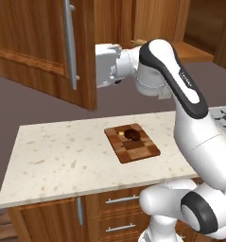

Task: Open the cabinet, retrieve the rolling pin, and place it next to the meat on the cutting board to prepare for tenderizing.

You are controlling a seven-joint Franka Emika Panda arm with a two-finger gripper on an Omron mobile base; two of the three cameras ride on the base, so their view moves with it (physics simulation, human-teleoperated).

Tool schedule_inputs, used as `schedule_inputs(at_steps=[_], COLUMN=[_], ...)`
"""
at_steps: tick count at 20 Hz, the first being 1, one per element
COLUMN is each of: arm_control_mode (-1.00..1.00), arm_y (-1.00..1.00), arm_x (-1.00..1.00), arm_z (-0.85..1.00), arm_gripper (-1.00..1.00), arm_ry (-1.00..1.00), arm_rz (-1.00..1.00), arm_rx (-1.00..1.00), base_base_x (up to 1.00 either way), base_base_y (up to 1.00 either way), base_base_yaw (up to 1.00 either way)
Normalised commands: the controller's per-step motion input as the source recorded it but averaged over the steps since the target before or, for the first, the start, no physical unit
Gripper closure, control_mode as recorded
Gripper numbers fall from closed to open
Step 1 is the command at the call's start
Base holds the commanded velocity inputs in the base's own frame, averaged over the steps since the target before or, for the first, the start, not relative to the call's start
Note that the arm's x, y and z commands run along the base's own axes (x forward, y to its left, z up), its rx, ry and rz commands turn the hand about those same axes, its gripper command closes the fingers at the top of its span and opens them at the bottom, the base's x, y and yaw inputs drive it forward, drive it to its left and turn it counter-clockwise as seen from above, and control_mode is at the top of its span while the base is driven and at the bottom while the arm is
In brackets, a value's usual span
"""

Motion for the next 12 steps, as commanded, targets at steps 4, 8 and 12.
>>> schedule_inputs(at_steps=[4, 8, 12], arm_control_mode=[-1.00, -1.00, -1.00], arm_y=[0.73, 0.84, 0.96], arm_x=[-0.43, -0.12, -0.02], arm_z=[-0.05, -0.01, -0.09], arm_gripper=[-1.00, -1.00, -1.00], arm_ry=[0.01, 0.09, 0.10], arm_rz=[0.07, 0.05, 0.05], arm_rx=[-0.03, -0.03, -0.06], base_base_x=[0.00, 0.00, 0.00], base_base_y=[0.00, 0.00, 0.00], base_base_yaw=[0.00, 0.00, 0.00])
